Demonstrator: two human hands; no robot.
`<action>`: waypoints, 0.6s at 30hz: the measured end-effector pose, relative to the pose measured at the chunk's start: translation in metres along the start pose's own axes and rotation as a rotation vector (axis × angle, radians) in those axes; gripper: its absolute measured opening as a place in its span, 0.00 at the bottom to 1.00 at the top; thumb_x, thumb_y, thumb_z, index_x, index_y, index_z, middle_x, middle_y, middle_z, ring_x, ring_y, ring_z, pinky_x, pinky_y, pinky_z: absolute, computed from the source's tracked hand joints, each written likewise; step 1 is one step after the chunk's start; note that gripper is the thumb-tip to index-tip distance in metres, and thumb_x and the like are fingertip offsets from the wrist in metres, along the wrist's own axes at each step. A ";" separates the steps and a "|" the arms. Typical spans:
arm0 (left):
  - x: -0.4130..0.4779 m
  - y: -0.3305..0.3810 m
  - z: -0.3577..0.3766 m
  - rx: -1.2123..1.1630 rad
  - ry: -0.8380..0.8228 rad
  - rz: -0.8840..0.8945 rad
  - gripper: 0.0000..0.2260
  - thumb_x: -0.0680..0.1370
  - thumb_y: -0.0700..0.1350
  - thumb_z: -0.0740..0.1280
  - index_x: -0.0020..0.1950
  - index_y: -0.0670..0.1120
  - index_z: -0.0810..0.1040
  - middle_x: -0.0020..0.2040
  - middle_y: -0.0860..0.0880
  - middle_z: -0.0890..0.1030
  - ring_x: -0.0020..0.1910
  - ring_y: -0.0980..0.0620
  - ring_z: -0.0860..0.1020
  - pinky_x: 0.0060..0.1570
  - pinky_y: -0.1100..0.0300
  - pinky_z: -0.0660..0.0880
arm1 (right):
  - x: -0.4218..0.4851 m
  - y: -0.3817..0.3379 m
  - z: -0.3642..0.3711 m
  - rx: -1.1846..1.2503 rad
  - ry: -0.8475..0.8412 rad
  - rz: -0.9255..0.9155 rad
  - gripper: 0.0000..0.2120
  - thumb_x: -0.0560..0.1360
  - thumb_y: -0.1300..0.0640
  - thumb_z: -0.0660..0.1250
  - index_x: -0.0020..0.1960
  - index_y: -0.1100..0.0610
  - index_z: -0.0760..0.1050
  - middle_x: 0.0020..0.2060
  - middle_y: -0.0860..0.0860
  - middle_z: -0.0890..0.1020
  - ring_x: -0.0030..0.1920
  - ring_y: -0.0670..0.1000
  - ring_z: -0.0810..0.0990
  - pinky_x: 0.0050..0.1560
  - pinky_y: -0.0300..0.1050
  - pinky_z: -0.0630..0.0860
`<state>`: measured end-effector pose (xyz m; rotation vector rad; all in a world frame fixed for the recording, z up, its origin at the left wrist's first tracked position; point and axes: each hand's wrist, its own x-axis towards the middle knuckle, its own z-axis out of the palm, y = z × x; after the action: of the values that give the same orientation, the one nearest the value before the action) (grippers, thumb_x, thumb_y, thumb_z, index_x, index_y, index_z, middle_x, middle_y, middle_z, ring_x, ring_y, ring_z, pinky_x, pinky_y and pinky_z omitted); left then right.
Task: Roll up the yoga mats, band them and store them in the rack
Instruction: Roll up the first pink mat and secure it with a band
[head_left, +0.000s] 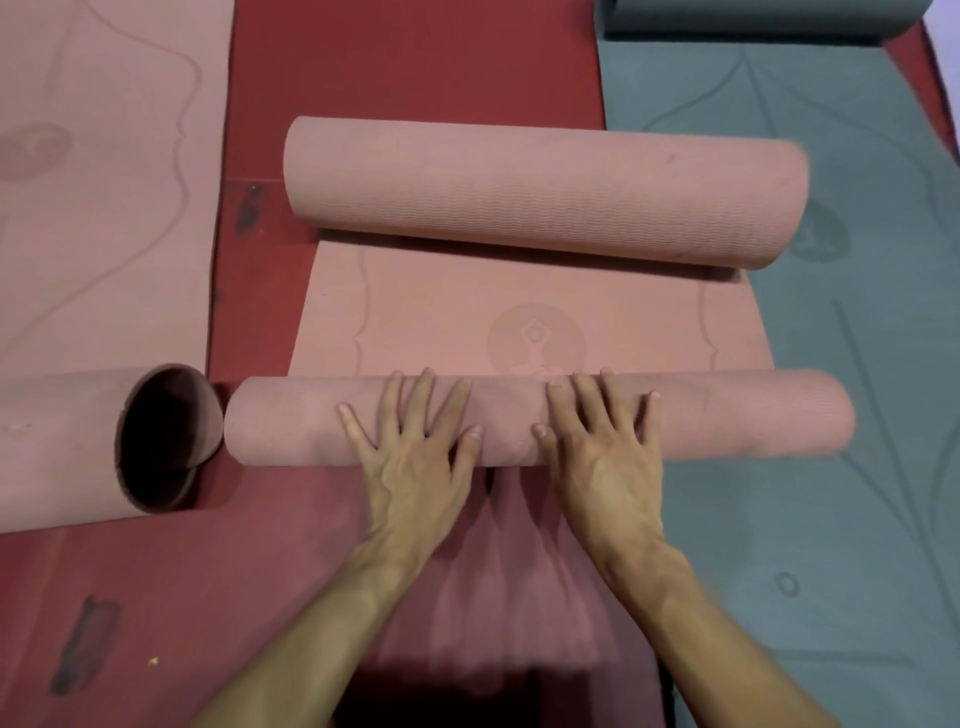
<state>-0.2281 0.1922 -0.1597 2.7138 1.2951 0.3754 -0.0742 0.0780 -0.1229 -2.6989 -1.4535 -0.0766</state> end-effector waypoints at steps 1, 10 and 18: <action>0.002 0.000 0.001 -0.001 -0.005 0.002 0.24 0.83 0.60 0.55 0.77 0.57 0.72 0.79 0.48 0.69 0.81 0.41 0.61 0.74 0.24 0.43 | 0.001 0.000 0.001 -0.004 -0.010 0.008 0.25 0.84 0.44 0.53 0.75 0.54 0.70 0.74 0.53 0.73 0.77 0.60 0.66 0.75 0.73 0.58; -0.011 0.003 0.007 0.014 0.010 -0.023 0.27 0.82 0.60 0.55 0.81 0.57 0.65 0.83 0.44 0.62 0.83 0.38 0.55 0.73 0.24 0.46 | 0.012 -0.007 0.007 -0.020 -0.030 0.100 0.23 0.84 0.43 0.53 0.73 0.50 0.73 0.72 0.50 0.75 0.77 0.56 0.68 0.71 0.75 0.56; 0.017 -0.001 0.000 -0.080 -0.062 -0.039 0.23 0.83 0.62 0.53 0.78 0.61 0.68 0.80 0.47 0.65 0.82 0.40 0.55 0.74 0.29 0.37 | 0.029 -0.014 -0.004 -0.049 -0.016 0.097 0.23 0.83 0.45 0.51 0.69 0.53 0.76 0.69 0.54 0.78 0.75 0.61 0.70 0.73 0.76 0.56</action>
<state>-0.2183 0.2058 -0.1571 2.6085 1.2868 0.3298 -0.0698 0.1099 -0.1161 -2.8104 -1.3391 -0.0857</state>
